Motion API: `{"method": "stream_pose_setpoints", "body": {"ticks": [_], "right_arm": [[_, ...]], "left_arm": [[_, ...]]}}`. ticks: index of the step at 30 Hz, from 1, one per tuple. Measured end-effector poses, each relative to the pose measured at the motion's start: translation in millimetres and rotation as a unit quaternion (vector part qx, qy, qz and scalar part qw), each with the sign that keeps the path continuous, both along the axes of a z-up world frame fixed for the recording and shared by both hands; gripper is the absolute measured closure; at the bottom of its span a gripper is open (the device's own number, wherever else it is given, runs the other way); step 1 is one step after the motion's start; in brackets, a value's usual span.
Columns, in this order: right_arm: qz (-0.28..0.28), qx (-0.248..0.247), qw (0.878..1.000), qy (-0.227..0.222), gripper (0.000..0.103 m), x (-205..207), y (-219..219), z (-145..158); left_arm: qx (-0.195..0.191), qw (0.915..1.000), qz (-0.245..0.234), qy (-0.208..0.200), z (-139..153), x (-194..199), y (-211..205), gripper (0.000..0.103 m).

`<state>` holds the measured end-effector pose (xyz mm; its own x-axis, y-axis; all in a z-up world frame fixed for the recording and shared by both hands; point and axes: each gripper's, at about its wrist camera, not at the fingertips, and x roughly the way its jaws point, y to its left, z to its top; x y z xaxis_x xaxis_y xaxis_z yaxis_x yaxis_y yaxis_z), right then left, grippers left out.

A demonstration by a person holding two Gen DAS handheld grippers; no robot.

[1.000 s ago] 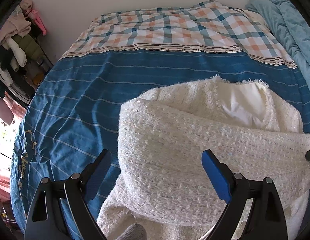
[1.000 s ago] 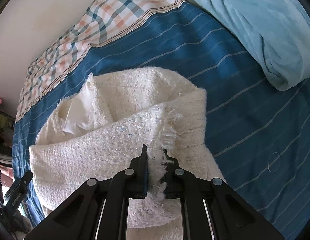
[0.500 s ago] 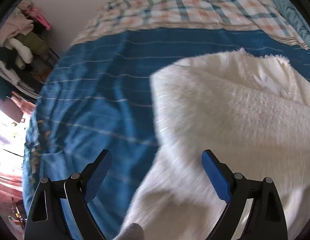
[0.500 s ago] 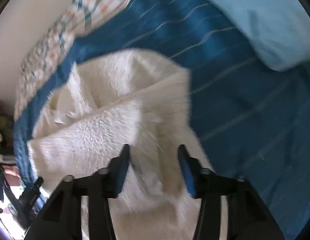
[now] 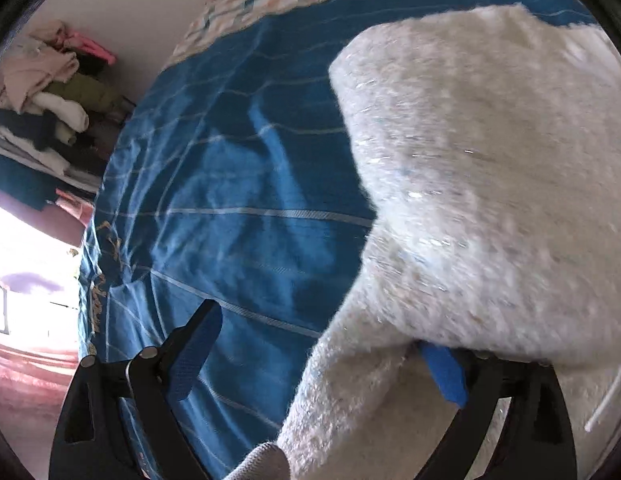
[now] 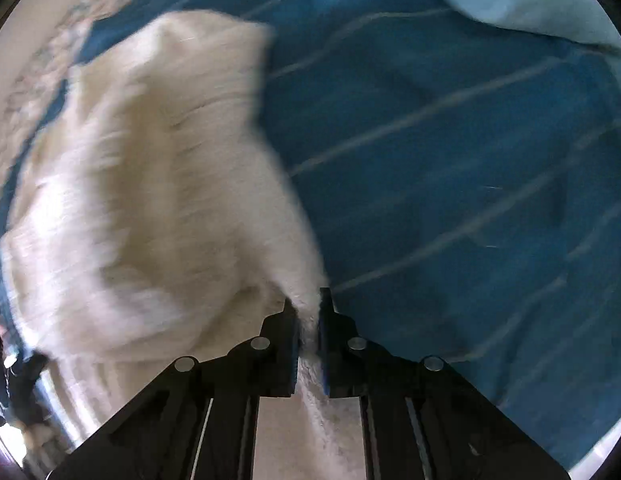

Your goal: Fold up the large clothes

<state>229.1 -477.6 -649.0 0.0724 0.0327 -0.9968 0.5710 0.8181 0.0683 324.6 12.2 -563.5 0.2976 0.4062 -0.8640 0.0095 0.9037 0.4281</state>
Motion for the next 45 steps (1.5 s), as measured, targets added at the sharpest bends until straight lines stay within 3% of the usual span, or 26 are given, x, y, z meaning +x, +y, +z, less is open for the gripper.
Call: {"method": "stream_pose_setpoints", "body": {"ticks": [4, 6, 10, 11, 13, 15, 16, 17, 20, 22, 24, 27, 29, 31, 35, 43, 45], "right_arm": [[0.038, -0.028, 0.999, 0.021, 0.095, 6, 12, 2], [0.052, -0.012, 0.998, 0.025, 0.093, 7, 16, 15], [0.039, -0.001, 0.999, 0.034, 0.048, -23, 12, 44], [0.031, 0.001, 0.999, 0.039, 0.046, -34, 10, 47], [0.016, 0.013, 0.998, 0.060, 0.046, -61, 9, 42], [0.007, 0.055, 0.994, 0.090, 0.046, -88, 16, 17], [0.007, 0.066, 0.993, 0.094, 0.075, -97, 21, 9], [0.003, 0.057, 0.993, 0.099, 0.096, -106, 26, 3], [-0.038, -0.019, 0.995, 0.093, 0.097, -119, 20, 13], [-0.059, -0.011, 0.994, 0.095, 0.097, -122, 13, 11], [-0.044, -0.010, 0.993, 0.109, 0.096, -114, 17, 11], [-0.027, 0.003, 0.994, 0.109, 0.083, -92, 21, 29], [-0.027, 0.006, 0.995, 0.091, 0.060, -89, 25, 47], [-0.027, 0.003, 0.997, 0.069, 0.057, -81, 29, 66], [0.000, -0.006, 0.999, 0.043, 0.057, -47, 35, 80], [0.145, -0.044, 0.988, 0.023, 0.057, 70, 26, 28], [0.178, -0.048, 0.983, -0.004, 0.070, 84, 24, 20]], "left_arm": [[-0.014, 0.9999, -0.002, 0.008, 6, -2, 7, 0.004], [-0.025, 0.9996, 0.004, 0.015, 14, -5, 10, 0.004], [-0.053, 0.9985, -0.001, 0.009, 39, -28, 14, 0.004], [-0.054, 0.9985, -0.005, 0.011, 42, -38, 12, 0.004], [-0.057, 0.9981, -0.012, 0.020, 40, -58, 10, 0.004], [-0.047, 0.9981, -0.016, 0.036, 25, -75, 9, 0.004], [-0.039, 0.9981, -0.016, 0.045, 16, -80, 8, 0.004], [-0.033, 0.9978, -0.016, 0.055, 4, -86, 9, 0.004], [-0.041, 0.9977, -0.033, 0.044, -16, -97, 12, 0.002], [-0.045, 0.9975, -0.040, 0.037, -16, -96, 14, 0.000], [-0.063, 0.9970, -0.037, 0.028, -18, -92, 18, 0.000], [-0.095, 0.9950, -0.026, 0.017, -20, -86, 25, 0.000], [-0.110, 0.9934, -0.022, 0.026, -19, -83, 29, 0.000], [-0.113, 0.9928, -0.015, 0.036, -17, -80, 30, 0.000], [-0.062, 0.9974, 0.006, 0.035, -3, -79, 22, 0.000], [0.030, 0.9983, 0.048, -0.011, 12, -74, -31, 0.000], [0.056, 0.9958, 0.071, -0.016, 14, -76, -39, 0.000]]}}
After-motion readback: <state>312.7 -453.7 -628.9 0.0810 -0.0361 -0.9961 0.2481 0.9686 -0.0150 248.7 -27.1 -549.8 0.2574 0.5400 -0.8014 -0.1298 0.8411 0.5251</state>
